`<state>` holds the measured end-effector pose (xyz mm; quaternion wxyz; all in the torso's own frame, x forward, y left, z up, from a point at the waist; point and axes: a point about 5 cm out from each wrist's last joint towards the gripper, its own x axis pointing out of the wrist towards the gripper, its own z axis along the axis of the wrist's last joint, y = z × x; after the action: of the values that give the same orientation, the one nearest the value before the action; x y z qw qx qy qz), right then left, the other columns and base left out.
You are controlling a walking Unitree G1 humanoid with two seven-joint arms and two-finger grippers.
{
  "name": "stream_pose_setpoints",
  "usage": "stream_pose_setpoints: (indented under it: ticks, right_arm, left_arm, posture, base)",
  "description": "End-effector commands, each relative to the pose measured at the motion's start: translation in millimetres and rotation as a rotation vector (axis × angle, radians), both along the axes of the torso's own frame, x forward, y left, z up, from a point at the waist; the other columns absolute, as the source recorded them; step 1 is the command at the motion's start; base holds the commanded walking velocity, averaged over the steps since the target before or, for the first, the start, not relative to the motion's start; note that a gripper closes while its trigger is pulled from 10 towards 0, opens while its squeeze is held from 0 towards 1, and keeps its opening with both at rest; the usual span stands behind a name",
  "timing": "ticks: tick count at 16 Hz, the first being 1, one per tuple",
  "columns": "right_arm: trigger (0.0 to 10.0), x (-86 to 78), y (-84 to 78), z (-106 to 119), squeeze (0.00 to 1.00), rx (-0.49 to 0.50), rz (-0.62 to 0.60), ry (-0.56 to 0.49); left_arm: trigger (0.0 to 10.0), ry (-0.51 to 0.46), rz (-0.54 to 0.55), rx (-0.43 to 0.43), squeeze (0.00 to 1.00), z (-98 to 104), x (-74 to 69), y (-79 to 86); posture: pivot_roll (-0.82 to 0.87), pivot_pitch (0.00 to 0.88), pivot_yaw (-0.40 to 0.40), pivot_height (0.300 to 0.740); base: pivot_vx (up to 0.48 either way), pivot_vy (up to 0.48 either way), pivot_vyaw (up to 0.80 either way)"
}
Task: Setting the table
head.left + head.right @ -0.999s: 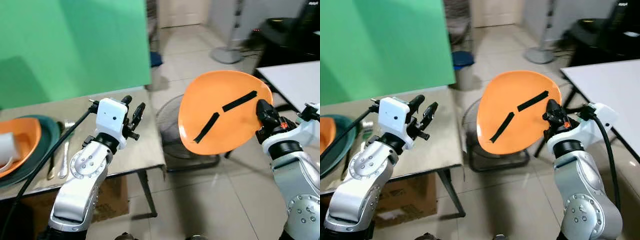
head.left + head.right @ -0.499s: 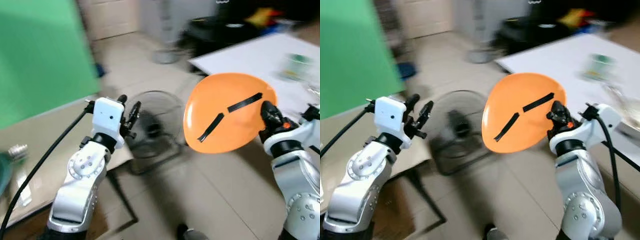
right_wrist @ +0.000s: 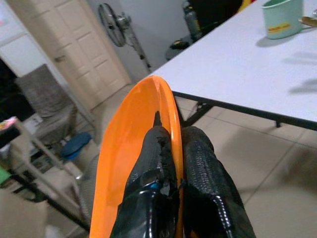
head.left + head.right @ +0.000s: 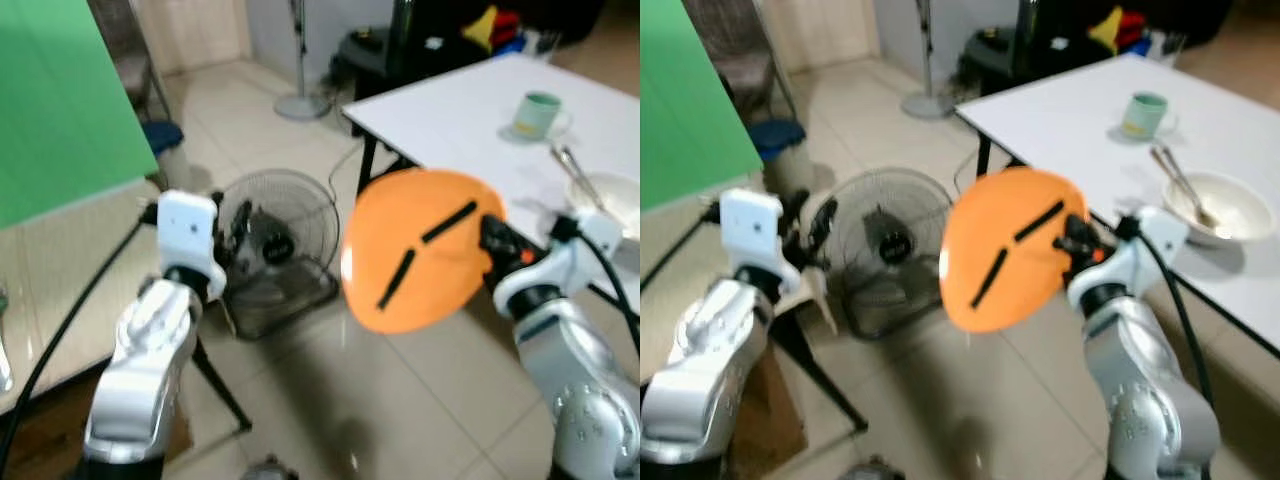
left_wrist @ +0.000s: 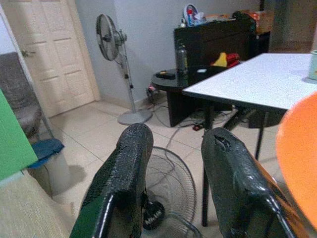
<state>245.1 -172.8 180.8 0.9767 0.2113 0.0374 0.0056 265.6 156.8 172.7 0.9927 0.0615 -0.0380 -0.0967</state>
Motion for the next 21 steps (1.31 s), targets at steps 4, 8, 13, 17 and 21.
stream_pose_setpoints:
  ticks: [4, 8, 13, 17, 21]
  right_arm:
    - [10.0, 5.0, 9.2, 7.3, 0.00, -0.006, 0.061, -0.034]
    - [10.0, 6.6, 11.0, 4.6, 0.00, 0.002, 0.067, -0.027]
    - [10.0, 6.5, 9.8, -0.8, 0.00, 0.007, 0.036, -0.009]
    - [10.0, 7.1, 8.4, -0.8, 0.00, 0.005, 0.031, -0.010]
    - [10.0, 8.3, 10.2, 0.6, 0.00, 0.004, 0.048, -0.019]
  left_arm:
    - [10.0, -0.004, -0.004, -0.013, 0.00, 3.4, -0.9, 3.5]
    - [10.0, 0.006, -0.007, -0.015, 0.00, 4.3, -0.5, 5.9]
    - [10.0, 0.016, -0.023, -0.012, 0.00, 4.5, 0.1, 5.7]
    - [10.0, 0.012, -0.046, -0.004, 0.00, 5.6, 1.5, 1.9]
    - [10.0, 0.019, -0.048, -0.008, 0.00, 3.2, 0.6, 1.7]
  posture:
    - [0.07, 0.000, 0.027, 0.740]
    - [0.07, 0.000, 0.030, 0.740]
    - [0.07, 0.000, 0.043, 0.740]
    - [0.07, 0.000, 0.040, 0.740]
    - [0.07, 0.000, 0.032, 0.740]
  base:
    - [0.140, 0.000, 0.00]
    - [0.336, 0.000, 0.00]
    - [0.361, 0.000, 0.00]
    - [0.336, 0.000, 0.00]
    - [0.331, 0.000, 0.00]
